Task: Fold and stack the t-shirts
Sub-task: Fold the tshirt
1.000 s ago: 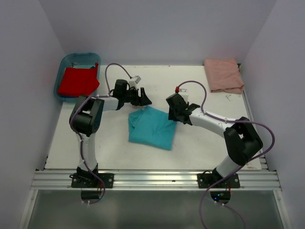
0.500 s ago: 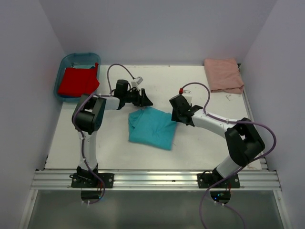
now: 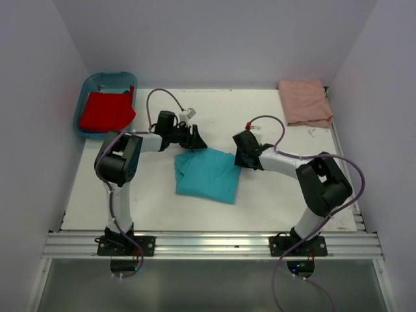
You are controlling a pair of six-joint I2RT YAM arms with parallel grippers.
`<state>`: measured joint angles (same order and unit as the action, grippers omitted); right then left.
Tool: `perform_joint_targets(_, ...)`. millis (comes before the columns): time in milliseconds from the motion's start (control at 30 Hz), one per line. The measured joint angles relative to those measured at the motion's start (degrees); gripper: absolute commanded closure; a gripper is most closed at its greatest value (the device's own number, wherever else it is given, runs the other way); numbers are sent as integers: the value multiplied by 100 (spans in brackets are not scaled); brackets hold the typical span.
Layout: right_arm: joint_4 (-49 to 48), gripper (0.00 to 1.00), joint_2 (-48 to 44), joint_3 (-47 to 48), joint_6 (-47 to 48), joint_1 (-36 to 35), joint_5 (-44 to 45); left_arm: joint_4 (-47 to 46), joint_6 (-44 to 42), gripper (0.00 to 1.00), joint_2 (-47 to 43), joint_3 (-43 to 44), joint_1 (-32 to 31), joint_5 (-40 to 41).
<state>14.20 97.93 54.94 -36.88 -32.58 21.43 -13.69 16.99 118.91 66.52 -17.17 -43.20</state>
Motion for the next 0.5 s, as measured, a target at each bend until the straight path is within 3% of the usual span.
perform_joint_targets(133,-116,58,37,0,-2,26,-37,63,-17,57,-2,-9,0,26)
perform_joint_targets(167,-142,59,39,0,-4,35,-50,96,-17,68,-2,-26,0,33)
perform_joint_targets(267,-197,61,55,0,-9,52,-107,184,-50,84,7,-90,0,50)
perform_joint_targets(333,-260,64,83,0,-17,63,-146,216,-59,90,13,-98,0,48)
perform_joint_targets(367,-299,68,96,0,-22,66,-151,221,-57,95,22,-103,0,42)
perform_joint_targets(467,-452,82,153,0,-33,72,-190,219,-52,100,26,-103,0,20)
perform_joint_targets(500,-525,96,181,0,-39,72,-214,216,-55,100,26,-103,0,15)
